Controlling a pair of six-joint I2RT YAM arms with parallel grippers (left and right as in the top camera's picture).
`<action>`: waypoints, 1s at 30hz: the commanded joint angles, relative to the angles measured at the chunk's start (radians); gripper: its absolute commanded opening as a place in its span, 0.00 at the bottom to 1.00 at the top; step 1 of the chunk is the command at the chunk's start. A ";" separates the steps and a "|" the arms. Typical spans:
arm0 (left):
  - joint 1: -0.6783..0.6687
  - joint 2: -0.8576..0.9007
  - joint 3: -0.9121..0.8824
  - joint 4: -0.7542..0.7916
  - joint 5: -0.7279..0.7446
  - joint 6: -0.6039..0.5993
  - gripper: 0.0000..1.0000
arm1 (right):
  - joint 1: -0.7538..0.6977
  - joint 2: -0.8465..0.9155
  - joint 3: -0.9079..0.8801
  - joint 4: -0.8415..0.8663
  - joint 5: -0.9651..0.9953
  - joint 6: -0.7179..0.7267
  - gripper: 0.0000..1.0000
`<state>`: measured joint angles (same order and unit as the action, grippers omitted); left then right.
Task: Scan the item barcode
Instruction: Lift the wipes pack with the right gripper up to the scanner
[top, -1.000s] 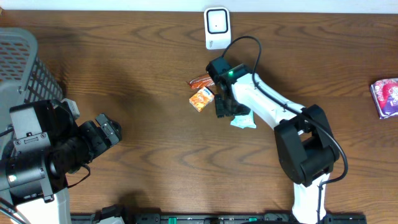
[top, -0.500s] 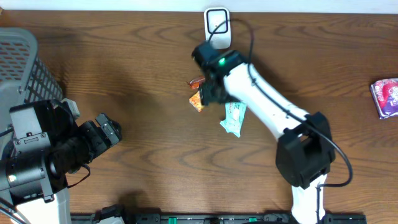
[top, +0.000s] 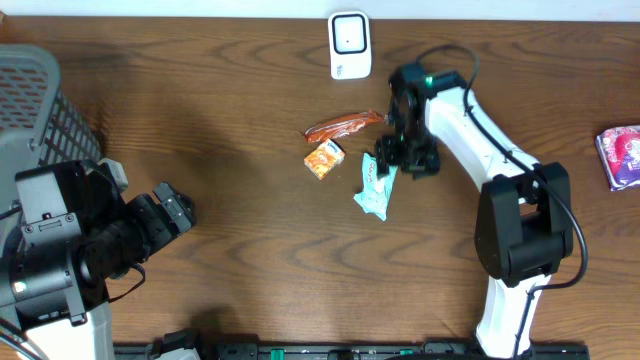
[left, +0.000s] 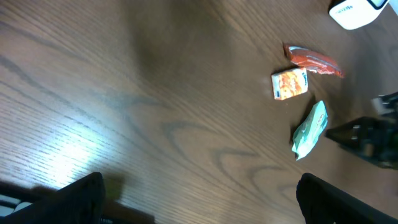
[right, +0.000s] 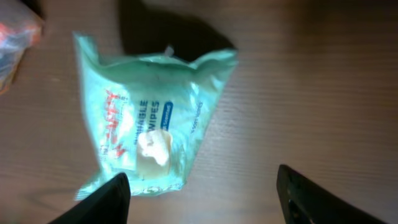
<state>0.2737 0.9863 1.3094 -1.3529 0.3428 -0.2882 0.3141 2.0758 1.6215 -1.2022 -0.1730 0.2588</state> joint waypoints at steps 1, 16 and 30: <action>0.000 0.000 0.004 -0.001 0.012 -0.002 0.98 | -0.022 -0.009 -0.135 0.111 -0.200 -0.069 0.69; 0.000 0.000 0.004 -0.001 0.012 -0.002 0.98 | -0.004 -0.009 -0.268 0.393 -0.263 0.113 0.01; 0.000 0.000 0.004 -0.001 0.012 -0.002 0.98 | -0.074 -0.010 -0.038 0.217 -0.912 0.451 0.02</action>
<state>0.2737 0.9863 1.3094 -1.3533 0.3424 -0.2882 0.2455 2.0708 1.5589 -0.9787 -0.8009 0.5896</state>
